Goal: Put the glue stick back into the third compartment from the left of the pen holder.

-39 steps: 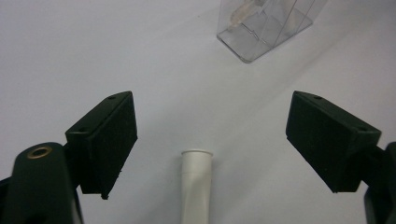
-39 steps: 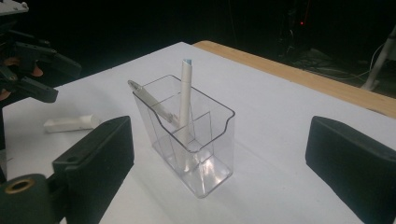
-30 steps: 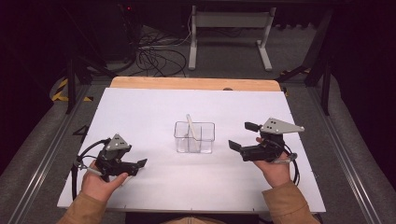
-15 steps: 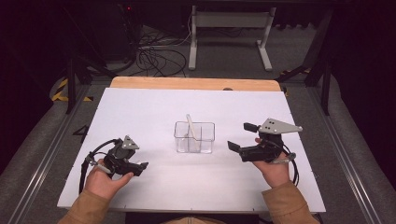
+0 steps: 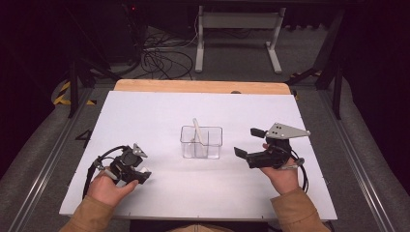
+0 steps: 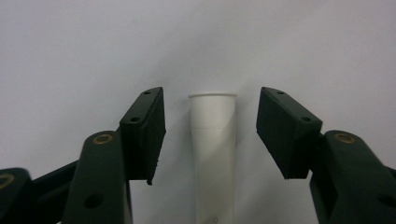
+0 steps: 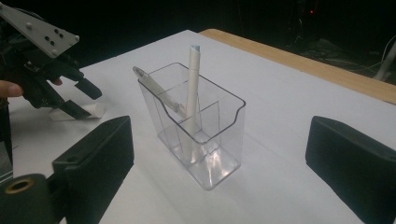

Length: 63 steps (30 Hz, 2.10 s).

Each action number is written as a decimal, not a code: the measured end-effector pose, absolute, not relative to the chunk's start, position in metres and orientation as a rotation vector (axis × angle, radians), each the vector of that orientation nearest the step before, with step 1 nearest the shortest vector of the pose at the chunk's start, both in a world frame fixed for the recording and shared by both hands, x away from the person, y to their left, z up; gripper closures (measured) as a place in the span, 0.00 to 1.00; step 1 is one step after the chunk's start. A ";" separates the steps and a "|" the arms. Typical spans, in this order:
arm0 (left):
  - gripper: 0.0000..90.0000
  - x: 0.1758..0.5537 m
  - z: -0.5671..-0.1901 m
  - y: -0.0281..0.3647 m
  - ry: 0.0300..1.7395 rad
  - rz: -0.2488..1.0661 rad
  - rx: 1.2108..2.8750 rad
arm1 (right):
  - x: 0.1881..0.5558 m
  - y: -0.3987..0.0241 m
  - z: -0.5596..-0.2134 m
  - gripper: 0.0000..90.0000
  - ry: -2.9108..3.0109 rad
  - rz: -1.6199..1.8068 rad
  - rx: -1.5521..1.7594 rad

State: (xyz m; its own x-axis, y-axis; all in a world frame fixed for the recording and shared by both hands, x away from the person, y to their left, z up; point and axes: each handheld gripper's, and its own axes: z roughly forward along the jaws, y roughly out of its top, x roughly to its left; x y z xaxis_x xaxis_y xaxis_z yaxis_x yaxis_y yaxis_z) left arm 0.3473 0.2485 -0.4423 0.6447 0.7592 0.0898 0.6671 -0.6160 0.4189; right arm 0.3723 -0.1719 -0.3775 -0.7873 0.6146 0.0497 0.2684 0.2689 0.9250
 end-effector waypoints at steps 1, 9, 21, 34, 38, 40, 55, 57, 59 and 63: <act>0.50 0.347 -0.443 0.248 1.135 0.364 2.531 | 0.372 -0.172 -0.378 0.09 2.227 1.525 0.808; 0.62 0.349 -0.447 0.247 1.138 0.331 2.584 | 0.373 -0.170 -0.380 0.09 2.240 1.524 0.807; 0.74 0.352 -0.449 0.248 1.163 0.295 2.600 | 0.374 -0.169 -0.381 0.09 2.250 1.517 0.807; 0.74 0.349 -0.443 0.248 1.149 0.316 2.597 | 0.374 -0.170 -0.381 0.09 2.248 1.515 0.810; 0.74 0.348 -0.440 0.247 1.141 0.335 2.589 | 0.374 -0.170 -0.381 0.09 2.248 1.514 0.810; 0.74 0.346 -0.439 0.246 1.139 0.336 2.578 | 0.373 -0.170 -0.381 0.09 2.246 1.516 0.810; 0.75 0.335 -0.407 0.253 1.027 0.387 2.429 | 0.373 -0.171 -0.380 0.09 2.243 1.521 0.815; 0.75 0.334 -0.404 0.253 1.014 0.385 2.405 | 0.373 -0.172 -0.381 0.09 2.243 1.521 0.816; 0.75 0.334 -0.400 0.254 1.004 0.394 2.392 | 0.373 -0.172 -0.381 0.09 2.243 1.518 0.814; 0.74 0.333 -0.394 0.256 0.983 0.394 2.343 | 0.373 -0.172 -0.382 0.09 2.245 1.514 0.818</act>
State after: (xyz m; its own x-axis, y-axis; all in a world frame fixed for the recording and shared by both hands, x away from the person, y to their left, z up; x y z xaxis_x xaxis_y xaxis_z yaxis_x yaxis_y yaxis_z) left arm 0.3327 0.2563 -0.3941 0.6875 0.7244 0.0507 0.5592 -0.5727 0.5995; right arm 0.3727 -0.1720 -0.3816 -0.7881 0.6128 0.0579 0.2834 0.2777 0.9179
